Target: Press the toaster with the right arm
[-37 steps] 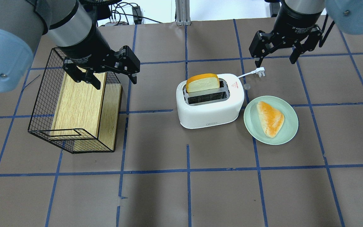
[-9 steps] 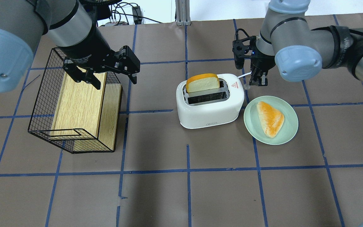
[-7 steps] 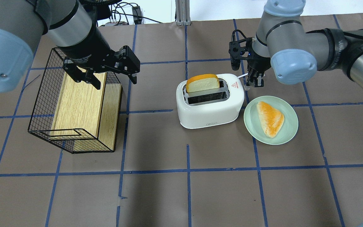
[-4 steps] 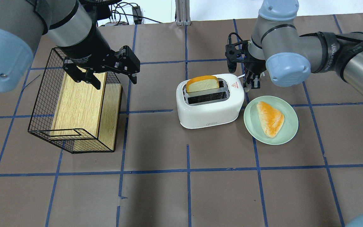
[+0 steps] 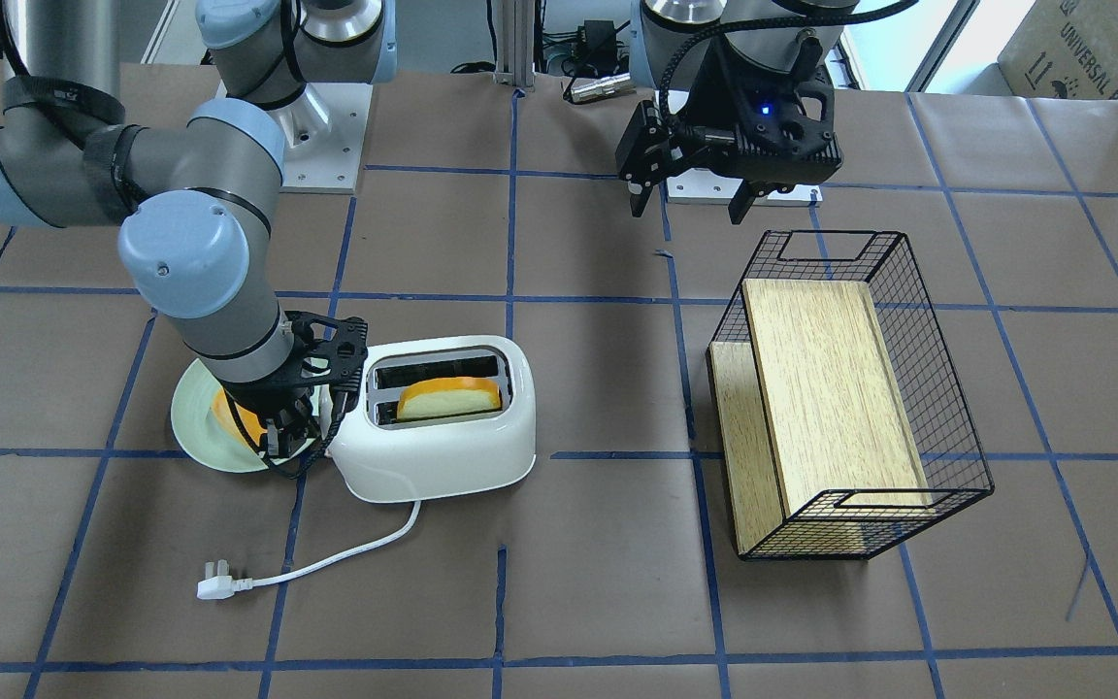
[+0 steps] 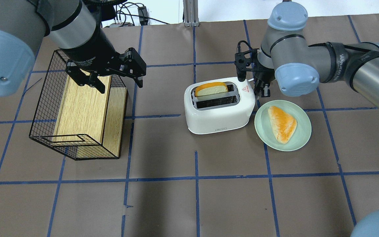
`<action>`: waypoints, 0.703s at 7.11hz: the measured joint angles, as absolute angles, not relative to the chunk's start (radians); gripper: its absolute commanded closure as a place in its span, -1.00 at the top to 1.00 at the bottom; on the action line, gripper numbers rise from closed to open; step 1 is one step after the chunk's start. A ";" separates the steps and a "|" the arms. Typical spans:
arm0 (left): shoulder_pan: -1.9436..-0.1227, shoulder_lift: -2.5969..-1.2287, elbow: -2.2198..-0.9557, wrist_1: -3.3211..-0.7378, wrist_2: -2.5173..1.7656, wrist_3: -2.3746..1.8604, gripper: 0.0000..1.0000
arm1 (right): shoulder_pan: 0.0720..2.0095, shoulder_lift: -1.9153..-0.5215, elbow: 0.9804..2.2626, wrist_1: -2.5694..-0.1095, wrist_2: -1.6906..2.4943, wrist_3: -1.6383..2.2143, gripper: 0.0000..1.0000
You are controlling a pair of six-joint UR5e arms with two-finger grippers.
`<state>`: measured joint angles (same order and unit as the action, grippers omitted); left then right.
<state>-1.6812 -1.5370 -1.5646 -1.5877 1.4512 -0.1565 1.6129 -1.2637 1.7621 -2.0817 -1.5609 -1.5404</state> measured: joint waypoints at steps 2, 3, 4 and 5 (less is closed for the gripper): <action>-1.681 -1.537 -1.565 -1.588 1.451 -0.156 1.00 | 1.611 -1.258 1.787 -2.118 -1.564 -1.545 -0.83; -1.681 -1.537 -1.565 -1.588 1.451 -0.156 1.00 | 1.611 -1.258 1.805 -2.143 -1.565 -1.545 -0.82; -1.681 -1.537 -1.565 -1.588 1.451 -0.156 1.00 | 1.611 -1.260 1.816 -2.158 -1.566 -1.545 -0.82; -1.681 -1.537 -1.565 -1.588 1.451 -0.156 1.00 | 1.612 -1.265 1.817 -2.164 -1.568 -1.545 -0.81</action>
<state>-1.6812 -1.5370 -1.5647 -1.5877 1.4512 -0.1565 1.6117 -1.2647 1.8173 -2.1637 -1.5676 -1.5448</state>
